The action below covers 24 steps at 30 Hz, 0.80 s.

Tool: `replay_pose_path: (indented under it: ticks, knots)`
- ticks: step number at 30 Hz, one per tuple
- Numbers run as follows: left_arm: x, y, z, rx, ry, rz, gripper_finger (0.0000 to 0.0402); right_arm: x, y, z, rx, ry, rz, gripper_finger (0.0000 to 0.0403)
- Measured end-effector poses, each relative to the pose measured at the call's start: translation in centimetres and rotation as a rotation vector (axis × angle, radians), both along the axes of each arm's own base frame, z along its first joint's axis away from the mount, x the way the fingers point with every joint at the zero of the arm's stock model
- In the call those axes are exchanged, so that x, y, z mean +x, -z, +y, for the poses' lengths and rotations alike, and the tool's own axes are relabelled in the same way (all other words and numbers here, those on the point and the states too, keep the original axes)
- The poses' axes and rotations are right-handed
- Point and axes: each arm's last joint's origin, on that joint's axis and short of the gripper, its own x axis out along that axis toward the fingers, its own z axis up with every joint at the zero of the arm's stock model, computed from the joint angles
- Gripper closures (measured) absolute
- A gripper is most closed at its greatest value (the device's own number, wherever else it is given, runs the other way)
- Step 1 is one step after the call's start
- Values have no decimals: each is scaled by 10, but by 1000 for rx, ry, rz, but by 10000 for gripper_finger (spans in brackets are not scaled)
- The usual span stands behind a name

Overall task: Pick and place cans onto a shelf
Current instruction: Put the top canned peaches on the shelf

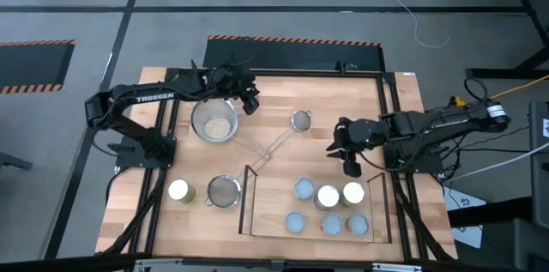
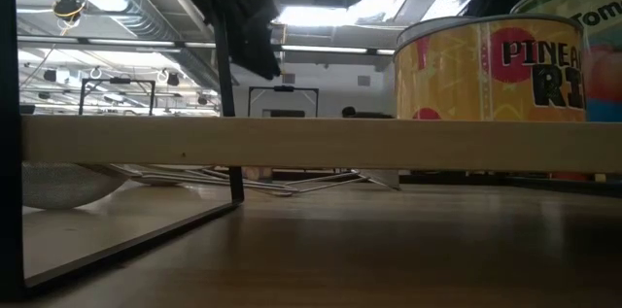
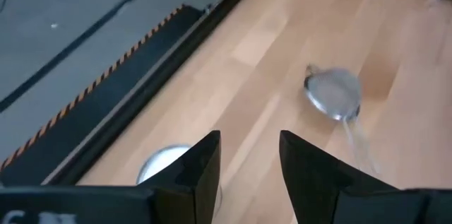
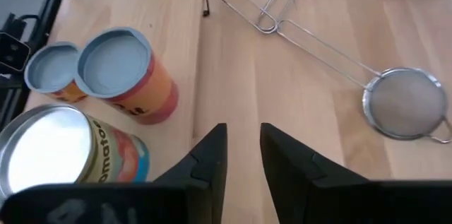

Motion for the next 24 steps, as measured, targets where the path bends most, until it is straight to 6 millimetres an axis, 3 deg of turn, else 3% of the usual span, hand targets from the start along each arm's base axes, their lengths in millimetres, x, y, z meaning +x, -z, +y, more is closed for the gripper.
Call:
replay_pose_path:
  ticks: [6,17,24]
  knots:
    - [12,25,6,-37,0,83,265,1,12,-2,54,-28,-8,312]
    - [29,70,17,-46,-60,241,265,2,12,-2,71,-14,-17,312]
    - [32,79,20,-20,-96,279,265,2,12,-2,72,-14,-16,312]
